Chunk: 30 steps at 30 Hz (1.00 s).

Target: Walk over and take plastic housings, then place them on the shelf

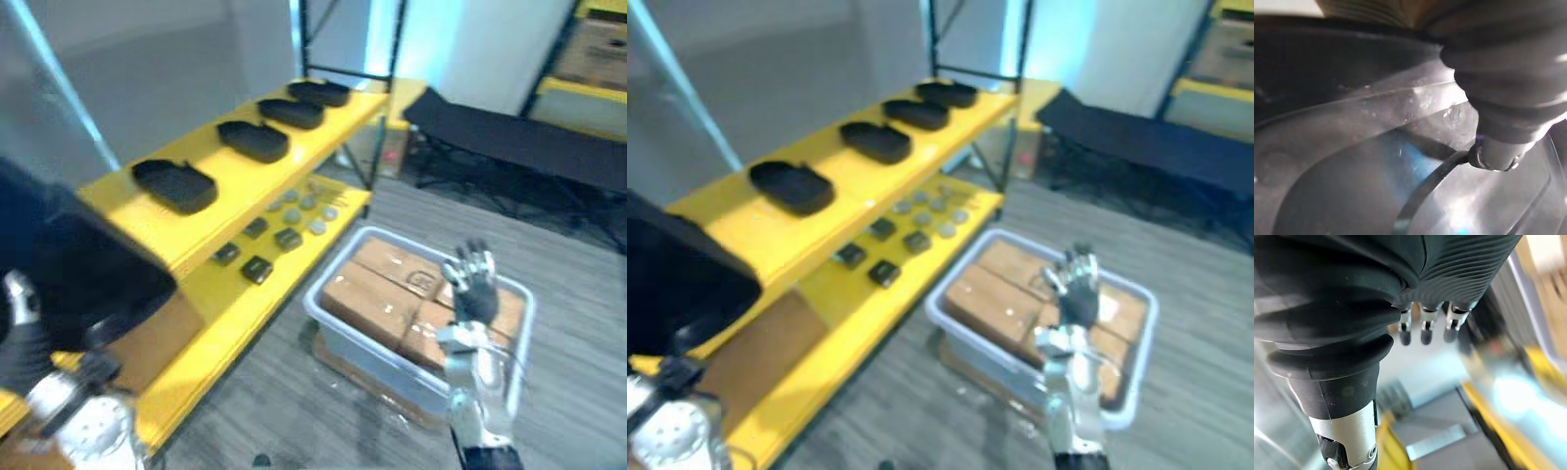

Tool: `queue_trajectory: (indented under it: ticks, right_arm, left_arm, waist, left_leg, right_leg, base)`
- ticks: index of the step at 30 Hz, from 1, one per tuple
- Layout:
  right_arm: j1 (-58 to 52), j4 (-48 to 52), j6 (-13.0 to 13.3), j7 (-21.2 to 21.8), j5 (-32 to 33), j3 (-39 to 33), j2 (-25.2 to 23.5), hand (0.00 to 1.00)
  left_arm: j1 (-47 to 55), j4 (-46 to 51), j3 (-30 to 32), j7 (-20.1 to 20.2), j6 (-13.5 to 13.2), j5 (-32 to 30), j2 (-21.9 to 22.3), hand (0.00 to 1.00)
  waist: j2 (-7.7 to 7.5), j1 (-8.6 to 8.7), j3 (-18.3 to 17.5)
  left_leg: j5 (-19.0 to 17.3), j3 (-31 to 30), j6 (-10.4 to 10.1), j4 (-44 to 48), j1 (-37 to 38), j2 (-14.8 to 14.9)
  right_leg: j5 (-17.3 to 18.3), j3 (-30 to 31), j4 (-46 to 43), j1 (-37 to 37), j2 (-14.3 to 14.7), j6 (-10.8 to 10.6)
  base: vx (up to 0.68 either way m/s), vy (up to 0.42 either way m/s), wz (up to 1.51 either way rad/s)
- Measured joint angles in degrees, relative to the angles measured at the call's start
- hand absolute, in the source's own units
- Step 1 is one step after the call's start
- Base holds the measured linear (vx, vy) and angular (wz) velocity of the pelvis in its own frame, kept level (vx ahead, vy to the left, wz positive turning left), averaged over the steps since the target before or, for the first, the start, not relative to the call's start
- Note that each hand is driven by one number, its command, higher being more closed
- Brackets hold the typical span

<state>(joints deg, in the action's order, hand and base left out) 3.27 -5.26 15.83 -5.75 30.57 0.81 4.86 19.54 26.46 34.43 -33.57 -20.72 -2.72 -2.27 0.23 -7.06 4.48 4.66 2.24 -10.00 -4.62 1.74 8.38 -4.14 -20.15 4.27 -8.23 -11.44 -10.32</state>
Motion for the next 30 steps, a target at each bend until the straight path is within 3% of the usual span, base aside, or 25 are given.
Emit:
queue_trajectory:
  ticks: [1, 3, 8, 12, 15, 20, 23, 26, 27, 30]
  right_arm:
    - [0.79, -0.69, -0.01, 0.12, -0.50, 0.62, 0.02, 0.00]
    - [3.55, -2.40, -0.02, 0.97, -2.10, 3.02, -0.01, 0.00]
    - [9.91, -5.91, -1.13, 3.39, -3.98, 8.41, -0.88, 0.00]
    - [11.62, -6.68, -4.70, 4.43, -9.04, 12.99, -2.25, 0.00]
    - [11.69, -6.88, -5.95, 4.39, -9.04, 13.02, -2.02, 0.00]
    - [11.16, -6.86, -6.84, 4.57, -8.89, 12.62, 0.62, 0.00]
    - [9.30, -6.36, -7.24, 3.35, -9.23, 10.94, 2.32, 0.00]
    - [6.71, -6.31, -7.25, 0.09, -10.90, 6.72, 4.10, 0.00]
    - [6.31, -6.31, -7.17, -0.52, -11.19, 5.49, 4.02, 0.00]
    - [6.37, -6.28, -6.93, -0.17, -11.74, 4.83, 3.17, 0.00]
  left_arm:
    - [0.76, 0.00, 1.50, 0.02, -0.02, 0.02, 0.17, 1.00]
    - [3.43, -0.01, 6.60, -0.05, -0.16, 0.40, 1.38, 1.00]
    - [6.05, 0.00, 12.49, 0.88, -2.72, 4.66, 6.36, 1.00]
    - [6.37, 0.00, 12.72, 3.29, -3.70, 6.56, 9.17, 1.00]
    - [6.39, 0.04, 12.72, 4.27, -4.38, 6.80, 9.16, 1.00]
    - [6.39, 0.03, 11.15, 5.87, -4.43, 7.49, 8.99, 1.00]
    - [5.82, 0.05, 7.16, 8.29, -4.97, 9.27, 6.70, 1.00]
    - [4.13, 0.12, 5.37, 12.39, -5.27, 9.55, 5.23, 1.00]
    - [4.37, 0.32, 5.38, 13.71, -5.28, 9.75, 5.29, 1.00]
    - [5.93, 0.62, 5.37, 14.58, -5.28, 11.28, 5.29, 1.00]
  waist:
    - [-0.26, -0.91, 0.14]
    - [-1.12, -4.77, 0.36]
    - [-2.35, -9.57, 0.13]
    - [-3.19, -10.20, 0.60]
    - [-3.85, -10.18, 1.27]
    - [-4.65, -8.84, 1.87]
    - [-4.12, -7.30, 2.71]
    - [-3.41, -6.63, 5.09]
    - [-3.15, -7.70, 5.99]
    - [-3.33, -8.21, 7.78]
  left_leg:
    - [0.01, -0.63, -0.01, 0.00, -0.17, -0.07]
    - [0.23, -4.33, 0.16, 0.00, -1.02, -0.94]
    - [0.31, -9.58, 0.27, 0.01, -2.31, -2.39]
    - [0.51, -11.83, 0.41, -0.01, -2.92, -3.09]
    - [0.51, -11.77, 0.38, 0.01, -2.89, -3.13]
    - [0.47, -11.79, 0.60, 1.68, -4.12, -2.55]
    - [-0.60, -11.20, 1.82, 7.47, -10.36, -2.94]
    - [2.34, -7.93, 2.99, 7.34, -13.21, -3.18]
    - [3.88, -8.00, 3.29, 5.10, -13.30, -3.75]
    - [5.71, -7.75, 4.18, 3.08, -13.74, -4.46]
  right_leg:
    - [0.25, -0.62, -0.06, -0.30, 0.00, 0.00]
    - [1.42, -4.66, -0.23, -2.10, -0.35, -0.31]
    - [2.79, -10.65, -1.84, -4.12, -1.01, -0.50]
    - [3.33, -13.08, -2.71, -4.86, -1.36, -0.05]
    - [4.18, -13.09, -3.40, -4.69, -1.60, 0.08]
    - [6.44, -13.14, -6.55, -3.59, -1.65, 0.81]
    - [6.62, -18.76, -6.50, -4.45, -1.32, 0.33]
    - [6.70, -25.71, -6.26, -6.53, -1.40, -0.31]
    - [6.87, -26.00, -6.36, -5.89, -1.80, -0.03]
    - [7.26, -24.85, -9.04, -4.06, -3.30, 0.58]
  base:
    - [0.04, -0.024, 0.73]
    - [0.05, -0.038, 0.78]
    - [0.05, -0.039, 0.63]
    - [0.01, -0.026, 0.30]
    - [0.00, 0.000, 0.00]
    - [-0.04, -0.028, 0.03]
    - [-0.08, -0.004, 0.91]
    - [-0.05, 0.075, 1.21]
    - [0.00, 0.096, 0.48]
    - [0.00, 0.099, 0.18]
